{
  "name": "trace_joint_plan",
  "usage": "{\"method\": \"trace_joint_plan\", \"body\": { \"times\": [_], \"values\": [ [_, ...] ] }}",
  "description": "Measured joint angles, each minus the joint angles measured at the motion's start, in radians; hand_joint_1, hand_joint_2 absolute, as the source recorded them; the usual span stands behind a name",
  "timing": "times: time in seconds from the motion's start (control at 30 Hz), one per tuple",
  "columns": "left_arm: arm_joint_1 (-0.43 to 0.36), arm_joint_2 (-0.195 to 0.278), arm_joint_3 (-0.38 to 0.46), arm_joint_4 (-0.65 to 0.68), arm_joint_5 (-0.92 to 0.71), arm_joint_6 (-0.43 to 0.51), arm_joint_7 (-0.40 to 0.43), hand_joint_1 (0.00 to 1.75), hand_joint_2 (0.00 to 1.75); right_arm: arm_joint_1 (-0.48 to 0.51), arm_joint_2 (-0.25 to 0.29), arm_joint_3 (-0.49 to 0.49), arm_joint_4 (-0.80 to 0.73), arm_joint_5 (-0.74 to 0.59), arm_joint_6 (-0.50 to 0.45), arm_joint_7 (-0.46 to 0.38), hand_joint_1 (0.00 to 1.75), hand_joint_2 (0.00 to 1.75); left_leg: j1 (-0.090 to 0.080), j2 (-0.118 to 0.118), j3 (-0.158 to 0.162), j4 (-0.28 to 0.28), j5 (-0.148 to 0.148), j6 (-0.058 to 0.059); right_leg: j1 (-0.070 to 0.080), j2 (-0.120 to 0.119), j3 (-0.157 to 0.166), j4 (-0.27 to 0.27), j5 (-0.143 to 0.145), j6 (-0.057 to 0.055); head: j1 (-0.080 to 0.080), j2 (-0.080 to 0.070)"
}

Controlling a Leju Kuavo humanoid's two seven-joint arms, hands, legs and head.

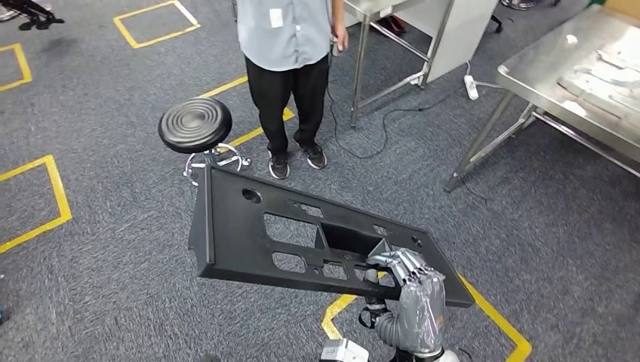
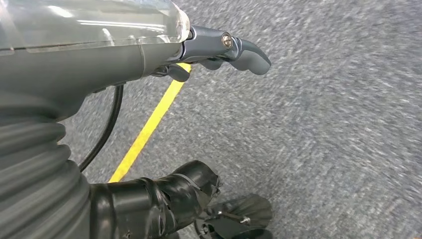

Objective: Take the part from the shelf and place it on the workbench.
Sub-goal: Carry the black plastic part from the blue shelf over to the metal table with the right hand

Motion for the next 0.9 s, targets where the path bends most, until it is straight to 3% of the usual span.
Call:
{"method": "trace_joint_plan", "body": {
  "times": [0.07,0.13,0.17,0.23,0.27,0.3,0.33,0.37,0.4,0.47,0.53,0.57,0.6,0.67,0.73,0.8,0.83,0.87,0.9],
  "values": [
    [-0.002,0.000,0.000,0.000,0.001,-0.001,-0.003,0.00,1.75,0.001,0.000,0.000,0.000,0.000,0.000,0.000,1.75,1.75,0.000,0.016,0.007,-0.001,-0.005,-0.011,0.002,0.022,0.000,0.000,0.001,-0.011,0.000,0.000],
    [-0.004,0.000,0.000,0.000,0.002,-0.002,-0.008,0.00,1.75,0.002,0.000,0.001,0.000,0.000,0.000,-0.001,1.75,1.75,0.004,-0.010,0.005,0.020,-0.026,-0.021,-0.002,0.044,0.004,-0.005,0.005,-0.023,-0.001,0.000],
    [-0.005,-0.001,0.000,0.000,0.002,-0.002,-0.010,0.00,1.75,0.001,0.000,0.002,0.000,0.000,0.000,-0.002,1.75,1.75,0.006,-0.036,-0.010,0.055,-0.050,-0.025,-0.006,0.054,0.006,-0.007,0.007,-0.028,-0.001,0.000],
    [-0.003,-0.001,0.000,0.000,0.003,-0.002,-0.015,0.00,1.75,0.001,0.000,0.004,0.000,0.000,0.000,-0.004,1.75,1.75,0.007,-0.080,-0.071,0.182,-0.117,-0.027,-0.004,0.076,0.004,-0.007,0.009,-0.035,-0.002,0.000],
    [-0.001,-0.001,0.000,0.000,0.003,-0.003,-0.017,0.00,1.75,0.001,0.000,0.005,0.001,0.000,0.000,-0.005,1.75,1.75,0.007,-0.087,-0.104,0.247,-0.140,-0.027,-0.003,0.089,0.004,-0.006,0.009,-0.036,-0.002,0.000],
    [0.000,-0.001,0.000,0.000,0.003,-0.003,-0.018,0.00,1.75,0.002,0.000,0.006,0.001,0.000,0.000,-0.005,1.75,1.75,0.007,-0.089,-0.126,0.286,-0.144,-0.026,-0.001,0.103,0.004,-0.005,0.009,-0.037,-0.002,0.000],
    [0.001,-0.001,0.000,0.000,0.004,-0.003,-0.019,0.00,1.75,0.002,0.000,0.007,0.001,0.000,0.000,-0.005,1.75,1.75,0.007,-0.090,-0.131,0.286,-0.127,-0.024,0.000,0.118,0.004,-0.003,0.008,-0.038,-0.002,0.000],
    [0.001,-0.001,0.000,0.000,0.004,-0.003,-0.020,0.00,1.75,0.002,0.000,0.007,0.001,0.000,0.000,-0.005,1.75,1.75,0.007,-0.096,-0.118,0.244,-0.091,-0.020,0.001,0.132,0.004,-0.001,0.008,-0.038,-0.002,0.000],
    [0.001,0.000,0.000,0.000,0.004,-0.003,-0.020,0.00,1.75,0.002,0.000,0.008,0.001,0.000,0.000,-0.005,1.75,1.75,0.007,-0.110,-0.091,0.175,-0.049,-0.015,0.001,0.146,0.005,0.000,0.007,-0.037,-0.002,0.000],
    [0.002,0.000,0.000,0.000,0.004,-0.003,-0.021,0.00,1.75,0.001,0.000,0.009,0.001,0.000,0.000,-0.005,1.75,1.75,0.008,-0.155,-0.043,0.056,0.000,-0.006,0.001,0.171,0.001,0.005,0.006,-0.031,-0.002,0.000],
    [0.000,0.001,0.001,0.000,0.005,-0.004,-0.024,0.00,1.75,0.001,0.000,0.010,0.001,0.000,0.000,-0.006,1.75,1.75,0.005,-0.175,-0.029,0.020,0.004,-0.001,-0.004,0.191,-0.007,0.005,0.010,-0.019,-0.002,0.000],
    [-0.002,0.001,0.001,0.000,0.005,-0.006,-0.026,0.00,1.75,0.002,0.000,0.010,0.001,0.000,0.000,-0.006,1.75,1.75,0.004,-0.165,-0.026,0.016,0.006,0.002,-0.006,0.202,-0.010,0.003,0.013,-0.012,-0.002,0.000],
    [-0.003,0.001,0.001,0.000,0.005,-0.007,-0.028,0.00,1.75,0.003,0.000,0.010,0.001,0.000,0.000,-0.006,1.75,1.75,0.006,-0.153,-0.024,0.009,0.011,0.007,-0.007,0.203,-0.011,0.003,0.013,-0.006,-0.002,0.000],
    [-0.004,0.000,0.001,0.000,0.006,-0.011,-0.032,0.00,1.75,0.003,-0.001,0.010,0.001,0.000,0.000,-0.006,1.75,1.75,0.011,-0.127,-0.018,-0.007,0.020,0.019,-0.002,0.164,-0.031,0.039,-0.013,0.002,0.002,0.000],
    [-0.003,0.000,0.001,0.000,0.006,-0.014,-0.034,0.00,1.75,0.001,-0.002,0.010,0.001,0.000,0.000,-0.006,1.75,1.75,0.011,-0.100,-0.015,-0.015,0.022,0.027,-0.001,0.104,-0.085,0.149,-0.075,0.009,0.006,0.000],
    [0.000,0.000,0.001,0.000,0.006,-0.016,-0.034,0.00,1.75,0.002,-0.002,0.010,0.003,0.000,0.000,-0.006,1.75,1.75,0.010,-0.071,-0.015,-0.013,0.019,0.028,-0.006,0.084,-0.136,0.257,-0.115,0.015,0.006,0.000],
    [0.001,0.000,0.001,0.000,0.006,-0.017,-0.036,0.00,1.75,0.002,-0.003,0.010,0.004,0.000,0.000,-0.006,1.75,1.75,0.010,-0.057,-0.014,-0.011,0.016,0.027,-0.008,0.080,-0.140,0.267,-0.109,0.018,0.006,0.000],
    [0.001,0.000,0.001,0.000,0.006,-0.019,-0.040,0.00,1.75,0.003,-0.003,0.010,0.006,0.000,0.000,-0.006,1.75,1.75,0.010,-0.043,-0.013,-0.010,0.014,0.025,-0.010,0.074,-0.122,0.237,-0.085,0.019,0.006,0.000],
    [0.000,-0.001,0.001,0.000,0.006,-0.020,-0.045,0.00,1.75,0.003,-0.004,0.010,0.007,0.000,0.000,-0.005,1.75,1.75,0.011,-0.032,-0.010,-0.007,0.010,0.022,-0.011,0.062,-0.086,0.174,-0.052,0.019,0.006,0.000]
  ]
}}
